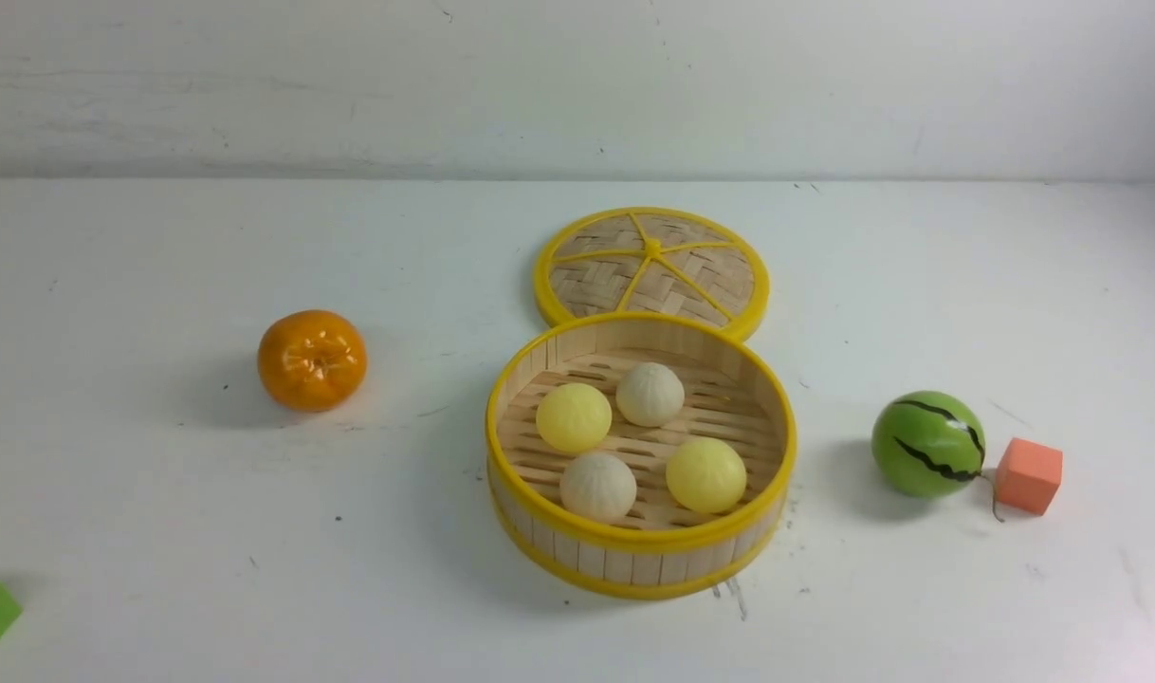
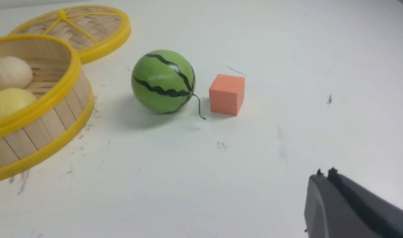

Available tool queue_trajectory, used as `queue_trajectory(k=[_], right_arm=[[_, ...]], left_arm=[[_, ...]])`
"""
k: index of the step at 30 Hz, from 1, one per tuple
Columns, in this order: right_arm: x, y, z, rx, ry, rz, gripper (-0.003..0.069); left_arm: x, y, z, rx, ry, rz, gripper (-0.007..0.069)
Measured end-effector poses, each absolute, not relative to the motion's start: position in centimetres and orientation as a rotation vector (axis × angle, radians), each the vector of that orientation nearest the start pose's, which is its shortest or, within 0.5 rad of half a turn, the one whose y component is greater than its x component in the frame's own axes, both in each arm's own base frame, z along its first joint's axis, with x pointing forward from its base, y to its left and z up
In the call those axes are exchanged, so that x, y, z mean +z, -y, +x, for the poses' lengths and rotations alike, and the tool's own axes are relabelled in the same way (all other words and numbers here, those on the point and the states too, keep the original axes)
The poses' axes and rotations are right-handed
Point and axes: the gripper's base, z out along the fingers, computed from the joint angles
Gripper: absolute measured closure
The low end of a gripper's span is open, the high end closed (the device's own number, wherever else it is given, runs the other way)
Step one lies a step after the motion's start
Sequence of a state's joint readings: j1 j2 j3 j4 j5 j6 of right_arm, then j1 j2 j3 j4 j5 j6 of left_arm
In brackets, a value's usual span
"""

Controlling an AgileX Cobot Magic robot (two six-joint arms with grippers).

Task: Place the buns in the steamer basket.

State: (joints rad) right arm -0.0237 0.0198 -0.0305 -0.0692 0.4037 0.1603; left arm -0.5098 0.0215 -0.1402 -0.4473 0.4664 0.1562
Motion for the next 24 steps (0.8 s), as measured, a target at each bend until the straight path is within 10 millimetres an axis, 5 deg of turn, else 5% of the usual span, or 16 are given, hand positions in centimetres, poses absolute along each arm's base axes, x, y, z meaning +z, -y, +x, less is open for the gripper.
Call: queue_trajectory(k=[3, 24], right_arm=[[17.29, 0.37, 5.15, 0.027, -1.889, 0.136, 0.0671], [17.29, 0.34, 5.19, 0.034, -1.876, 0.143, 0.0658]], left_arm=[[22.09, 3.83, 3.2, -0.715, -1.805, 0.382, 0.0498], [21.95, 3.85, 3.14, -0.714, -1.82, 0.391, 0.0491]])
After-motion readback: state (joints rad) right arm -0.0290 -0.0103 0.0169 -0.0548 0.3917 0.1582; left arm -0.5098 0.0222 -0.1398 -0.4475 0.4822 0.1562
